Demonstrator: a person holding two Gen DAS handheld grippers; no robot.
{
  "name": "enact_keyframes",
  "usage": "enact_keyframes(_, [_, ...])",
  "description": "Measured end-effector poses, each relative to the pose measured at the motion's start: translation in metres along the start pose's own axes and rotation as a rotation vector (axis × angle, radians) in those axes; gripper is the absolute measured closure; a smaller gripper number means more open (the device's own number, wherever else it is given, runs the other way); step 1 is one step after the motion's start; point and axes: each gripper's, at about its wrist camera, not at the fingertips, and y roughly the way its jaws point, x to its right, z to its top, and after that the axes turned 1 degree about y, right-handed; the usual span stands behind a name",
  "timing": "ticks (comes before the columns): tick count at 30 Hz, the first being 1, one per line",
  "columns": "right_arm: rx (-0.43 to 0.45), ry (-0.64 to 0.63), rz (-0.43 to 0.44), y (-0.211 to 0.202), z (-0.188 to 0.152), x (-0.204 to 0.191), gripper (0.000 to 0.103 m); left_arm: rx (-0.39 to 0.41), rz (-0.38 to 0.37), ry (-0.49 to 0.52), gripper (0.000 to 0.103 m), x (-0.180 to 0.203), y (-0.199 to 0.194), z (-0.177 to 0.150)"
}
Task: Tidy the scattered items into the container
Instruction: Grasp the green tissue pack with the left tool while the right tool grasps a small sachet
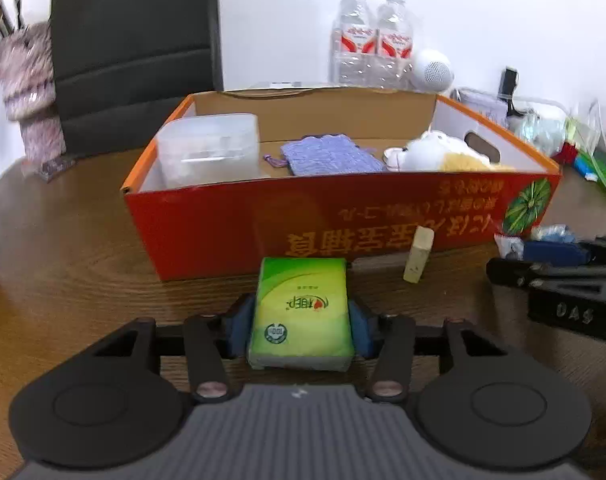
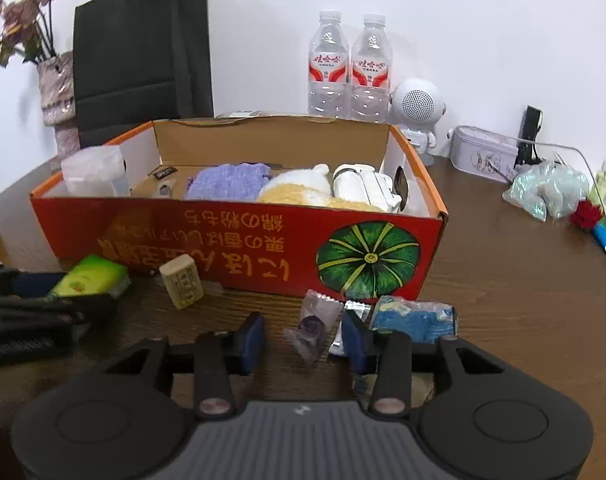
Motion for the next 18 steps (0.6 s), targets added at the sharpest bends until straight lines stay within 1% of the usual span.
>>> enact_keyframes(2, [0.013,-0.02,-0.015,0.003,-0.002,-0.003,0.059,0.005,-0.003,0.002,0.051,-0.001,0.0,0.0])
enact_keyframes(3, [0.016,-0.022,-0.015,0.003,-0.002,-0.003,0.059,0.007,0.001,0.012,0.054,0.0,0.0,-0.001])
enact_keyframes(4, [0.015,-0.023,-0.013,0.003,-0.002,-0.002,0.064,0.01,0.009,0.019,0.056,0.001,-0.001,-0.002])
enact_keyframes(5, [0.01,-0.027,0.003,0.003,0.0,-0.002,0.081,0.012,0.011,0.018,0.057,0.002,-0.001,-0.001])
enact_keyframes(6, [0.001,-0.016,0.042,0.003,-0.001,0.0,0.085,0.015,0.011,0.009,0.057,0.001,-0.001,-0.001])
enact_keyframes(7, [0.002,-0.002,0.073,0.003,-0.002,0.001,0.083,0.015,0.009,-0.003,0.057,0.0,-0.002,-0.001])
enact_keyframes(10, [0.008,-0.04,0.051,0.0,-0.003,-0.004,0.083,0.017,-0.004,-0.038,0.058,-0.004,-0.005,-0.001])
enact_keyframes(13, [0.012,-0.016,0.063,0.0,-0.003,-0.002,0.083,0.036,0.004,-0.043,0.058,-0.004,-0.011,0.0])
enact_keyframes(16, [-0.006,-0.016,0.074,0.0,-0.002,-0.001,0.085,0.092,0.008,-0.023,0.058,0.002,-0.026,0.006])
enact_keyframes(18, [-0.021,-0.002,0.088,-0.003,0.001,-0.001,0.086,0.157,0.026,-0.002,0.058,0.007,-0.042,0.015])
